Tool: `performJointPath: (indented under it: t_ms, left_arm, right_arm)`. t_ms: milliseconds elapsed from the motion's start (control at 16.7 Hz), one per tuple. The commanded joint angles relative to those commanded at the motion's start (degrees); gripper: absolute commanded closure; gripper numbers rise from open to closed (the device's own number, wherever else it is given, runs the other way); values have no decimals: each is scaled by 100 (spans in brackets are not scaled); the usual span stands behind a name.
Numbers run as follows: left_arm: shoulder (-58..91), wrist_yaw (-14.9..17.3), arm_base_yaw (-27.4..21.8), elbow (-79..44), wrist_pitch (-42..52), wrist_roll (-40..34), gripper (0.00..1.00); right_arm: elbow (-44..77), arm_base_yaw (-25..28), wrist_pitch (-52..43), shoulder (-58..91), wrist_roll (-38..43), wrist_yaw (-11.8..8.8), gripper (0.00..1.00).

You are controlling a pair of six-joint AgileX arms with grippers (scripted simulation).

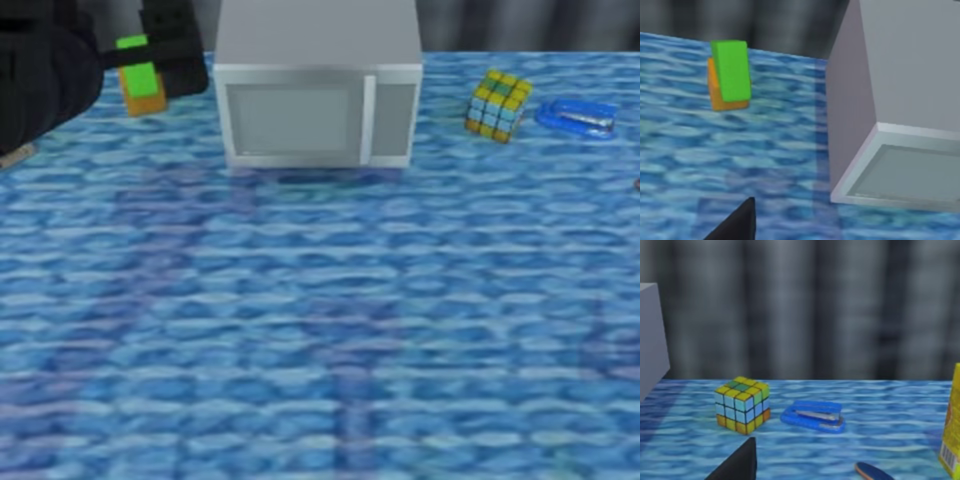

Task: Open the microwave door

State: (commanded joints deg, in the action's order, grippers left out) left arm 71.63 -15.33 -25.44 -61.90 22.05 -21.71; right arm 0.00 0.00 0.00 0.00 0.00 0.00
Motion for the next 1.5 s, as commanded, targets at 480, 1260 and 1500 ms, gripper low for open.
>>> performJointPath:
  t_ms: [480, 1260, 1500]
  left_arm:
    - [4131, -836, -1399, -3396, 1205, -1206, 0]
    - [5436, -1015, -1703, -4411, 1460, -1427, 0]
    - [6226, -871, -1463, -4778, 993, -1203, 0]
  right_arm:
    - [0, 0, 0, 0, 0, 0, 0]
    - [0, 0, 0, 0, 0, 0, 0]
    - [0, 0, 0, 0, 0, 0, 0]
